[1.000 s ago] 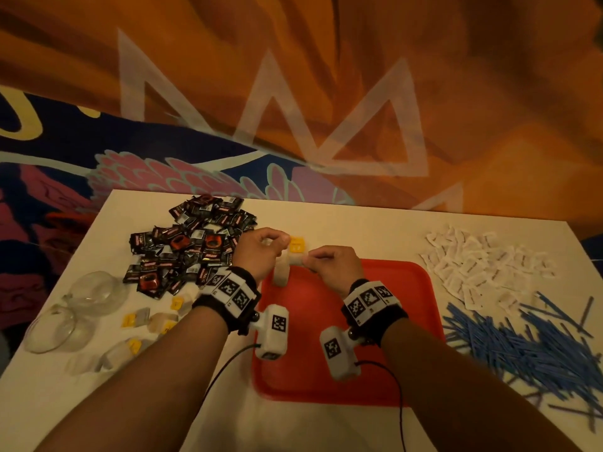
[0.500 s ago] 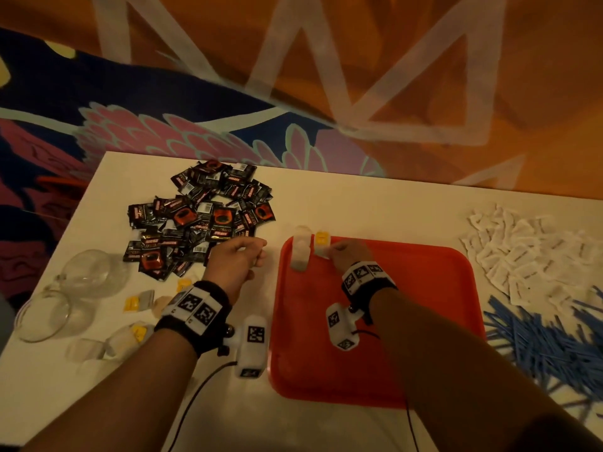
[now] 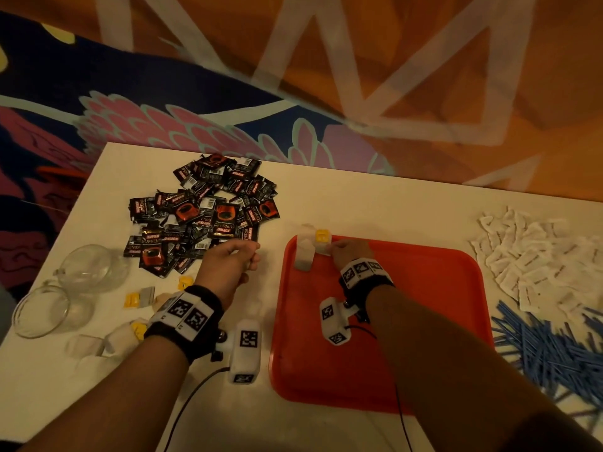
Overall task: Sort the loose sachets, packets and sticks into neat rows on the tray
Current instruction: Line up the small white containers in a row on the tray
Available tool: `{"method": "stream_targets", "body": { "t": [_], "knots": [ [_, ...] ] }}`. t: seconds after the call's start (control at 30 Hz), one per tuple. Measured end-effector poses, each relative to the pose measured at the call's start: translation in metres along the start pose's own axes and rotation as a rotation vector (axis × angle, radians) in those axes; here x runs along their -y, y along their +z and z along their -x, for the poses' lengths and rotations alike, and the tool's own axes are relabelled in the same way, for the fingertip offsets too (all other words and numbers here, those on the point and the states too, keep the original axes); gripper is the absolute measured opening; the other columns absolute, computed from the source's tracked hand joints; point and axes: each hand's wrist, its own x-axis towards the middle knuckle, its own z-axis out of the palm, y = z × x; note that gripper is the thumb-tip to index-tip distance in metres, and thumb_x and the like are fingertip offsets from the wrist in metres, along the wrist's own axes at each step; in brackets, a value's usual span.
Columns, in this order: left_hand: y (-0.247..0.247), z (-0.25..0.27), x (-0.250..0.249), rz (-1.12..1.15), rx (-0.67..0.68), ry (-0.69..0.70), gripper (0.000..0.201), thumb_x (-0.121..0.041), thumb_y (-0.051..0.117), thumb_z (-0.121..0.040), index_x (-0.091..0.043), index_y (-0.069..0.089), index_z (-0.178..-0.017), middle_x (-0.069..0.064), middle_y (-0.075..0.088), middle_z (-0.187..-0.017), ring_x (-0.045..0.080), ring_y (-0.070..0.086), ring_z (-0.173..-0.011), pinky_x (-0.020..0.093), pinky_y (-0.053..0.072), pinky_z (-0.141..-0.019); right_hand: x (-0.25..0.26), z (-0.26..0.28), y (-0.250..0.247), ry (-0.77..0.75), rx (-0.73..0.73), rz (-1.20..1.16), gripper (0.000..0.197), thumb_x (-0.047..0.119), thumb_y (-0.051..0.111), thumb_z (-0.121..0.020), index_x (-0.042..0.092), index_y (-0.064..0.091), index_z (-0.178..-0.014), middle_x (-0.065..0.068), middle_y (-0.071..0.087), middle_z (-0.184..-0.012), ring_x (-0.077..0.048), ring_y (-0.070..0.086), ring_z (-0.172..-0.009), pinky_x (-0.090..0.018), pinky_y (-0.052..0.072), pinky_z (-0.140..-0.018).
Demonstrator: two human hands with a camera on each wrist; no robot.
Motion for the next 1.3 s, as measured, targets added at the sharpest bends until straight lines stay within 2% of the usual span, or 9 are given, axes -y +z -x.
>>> {"method": "stream_targets", "body": {
  "t": [0.13,0.3,0.57,0.67,0.8,0.87,1.03,1.2,1.3],
  "knots": [
    [0.005,0.003,0.001,0.021,0.025,-0.01,0.016,-0.016,0.054,-0.101,-0.01,0.068,-0.094,0.003,0.061,-0.076,0.011,0.053,-0.063,0.023,0.036,-0.056,-0.004,0.002,-0.001,0.001,-0.013,-0.025,0.022,0.027,0.061,-0.095,0.019,0.075,-0.111,-0.003,0.07,-0.116,-0.018,0.058,-0.084,-0.023,0.043,-0.066],
    [0.015,0.009,-0.007,0.193,0.079,-0.131,0.05,-0.047,0.035,-0.105,-0.007,0.064,-0.102,0.006,0.064,-0.069,0.015,0.056,-0.056,0.02,0.035,-0.04,-0.005,0.012,-0.01,-0.022,-0.042,-0.067,0.021,0.028,0.066,-0.09,0.023,0.074,-0.109,0.002,0.068,-0.118,-0.019,0.062,-0.103,-0.024,0.044,-0.074],
    [0.049,0.032,-0.026,0.298,0.209,-0.152,0.072,-0.066,0.023,-0.098,-0.005,0.055,-0.119,0.015,0.069,-0.077,0.024,0.064,-0.055,0.021,0.036,-0.039,0.02,0.072,-0.024,-0.519,0.078,-0.18,0.01,0.031,0.077,-0.081,0.029,0.071,-0.075,0.009,0.071,-0.084,-0.007,0.066,-0.084,-0.027,0.054,-0.079],
    [0.065,0.044,-0.037,0.295,0.251,-0.13,0.072,-0.064,0.023,-0.099,-0.003,0.056,-0.119,0.016,0.068,-0.083,0.022,0.063,-0.053,0.023,0.041,-0.037,0.025,0.092,-0.035,-0.58,0.148,-0.11,0.007,0.026,0.08,-0.079,0.023,0.074,-0.079,0.012,0.069,-0.079,0.003,0.06,-0.069,-0.012,0.046,-0.064],
    [0.078,0.058,-0.045,0.264,0.395,-0.108,0.057,-0.061,0.038,-0.097,-0.01,0.061,-0.105,0.015,0.07,-0.087,0.021,0.066,-0.057,0.022,0.044,-0.044,0.025,0.103,-0.055,-0.568,0.076,-0.151,0.019,0.017,0.076,-0.081,0.029,0.069,-0.069,0.009,0.069,-0.076,-0.008,0.064,-0.072,-0.026,0.054,-0.073],
    [0.082,0.066,-0.046,0.217,0.437,-0.061,0.045,-0.05,0.055,-0.092,-0.009,0.065,-0.106,0.013,0.071,-0.09,0.017,0.068,-0.068,0.024,0.051,-0.052,0.025,0.11,-0.07,-0.573,0.068,-0.177,0.02,0.017,0.074,-0.084,0.028,0.066,-0.069,0.008,0.067,-0.073,-0.004,0.062,-0.067,-0.02,0.049,-0.065],
    [0.089,0.081,-0.044,0.216,0.313,0.027,0.01,-0.013,0.066,-0.093,-0.008,0.069,-0.101,0.007,0.067,-0.08,0.013,0.066,-0.069,0.024,0.055,-0.055,0.022,0.122,-0.099,-0.58,-0.028,-0.174,0.018,0.019,0.071,-0.086,0.027,0.064,-0.072,0.015,0.063,-0.065,0.008,0.057,-0.055,-0.011,0.041,-0.059],
    [0.097,0.094,-0.047,0.224,0.249,0.058,0.011,-0.011,0.067,-0.093,-0.004,0.067,-0.1,0.01,0.064,-0.077,0.013,0.063,-0.061,0.024,0.053,-0.05,0.019,0.125,-0.104,-0.514,-0.059,-0.245,0.016,0.02,0.074,-0.081,0.029,0.068,-0.069,0.004,0.07,-0.07,-0.012,0.065,-0.065,-0.031,0.053,-0.071],
    [0.097,0.093,-0.043,-0.092,0.031,0.389,0.025,-0.018,0.077,-0.085,-0.013,0.065,-0.107,0.003,0.066,-0.098,0.015,0.064,-0.082,0.032,0.056,-0.07,0.017,0.128,-0.109,-0.504,-0.114,-0.266,0.013,0.021,0.073,-0.079,0.028,0.068,-0.069,0.002,0.071,-0.075,-0.017,0.067,-0.074,-0.03,0.054,-0.075]
  ]
}}
